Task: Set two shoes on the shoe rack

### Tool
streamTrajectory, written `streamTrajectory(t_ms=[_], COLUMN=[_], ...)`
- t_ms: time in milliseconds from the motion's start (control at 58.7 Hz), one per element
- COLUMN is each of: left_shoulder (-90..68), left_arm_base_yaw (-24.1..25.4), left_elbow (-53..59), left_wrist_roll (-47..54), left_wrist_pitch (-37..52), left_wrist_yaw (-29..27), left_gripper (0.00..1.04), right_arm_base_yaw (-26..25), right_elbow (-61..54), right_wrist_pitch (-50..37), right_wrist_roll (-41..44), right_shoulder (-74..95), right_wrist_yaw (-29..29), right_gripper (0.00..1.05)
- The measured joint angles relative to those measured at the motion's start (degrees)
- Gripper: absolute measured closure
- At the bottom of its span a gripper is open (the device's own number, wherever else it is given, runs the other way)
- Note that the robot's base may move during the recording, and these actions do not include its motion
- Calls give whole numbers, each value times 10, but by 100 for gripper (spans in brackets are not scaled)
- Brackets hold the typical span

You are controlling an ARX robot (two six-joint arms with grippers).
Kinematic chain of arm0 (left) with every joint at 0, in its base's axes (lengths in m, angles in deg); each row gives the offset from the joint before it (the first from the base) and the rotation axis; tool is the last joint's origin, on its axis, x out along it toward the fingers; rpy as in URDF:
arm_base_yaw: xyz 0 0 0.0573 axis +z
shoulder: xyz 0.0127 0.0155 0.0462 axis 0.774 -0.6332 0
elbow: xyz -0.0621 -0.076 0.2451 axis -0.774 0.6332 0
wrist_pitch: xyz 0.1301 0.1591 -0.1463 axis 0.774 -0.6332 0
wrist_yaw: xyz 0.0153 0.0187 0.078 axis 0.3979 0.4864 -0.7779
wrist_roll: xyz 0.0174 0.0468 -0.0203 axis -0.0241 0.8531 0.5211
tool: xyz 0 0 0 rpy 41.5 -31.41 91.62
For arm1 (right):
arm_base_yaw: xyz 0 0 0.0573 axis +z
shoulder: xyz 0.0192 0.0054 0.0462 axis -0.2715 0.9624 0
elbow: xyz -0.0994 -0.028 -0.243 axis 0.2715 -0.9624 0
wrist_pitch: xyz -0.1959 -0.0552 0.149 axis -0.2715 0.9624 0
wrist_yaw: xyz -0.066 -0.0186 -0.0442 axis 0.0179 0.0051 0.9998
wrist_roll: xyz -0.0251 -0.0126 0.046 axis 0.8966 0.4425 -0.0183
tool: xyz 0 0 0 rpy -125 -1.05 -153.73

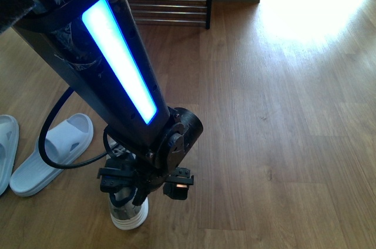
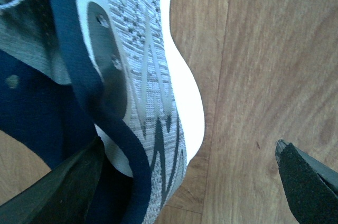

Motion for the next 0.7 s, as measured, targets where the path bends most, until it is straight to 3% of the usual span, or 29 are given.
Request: streamTrajectory(t_ms=[528, 699], left_shoulder=[-56, -69], left_arm_base_yaw=[-1, -2], left_elbow=[-50, -65], left_wrist_roll=[1, 15], left_wrist_pitch=[-25, -40], left_wrist_yaw=[8, 5], left_gripper=[10, 39], right_arm_base_yaw=[0, 0], right_elbow=[0, 0], right_wrist_pitch=[0, 0], right_wrist_roll=[0, 0], right_shoulder=[0, 0], right_wrist_yaw=[0, 0], right_gripper=[100, 100])
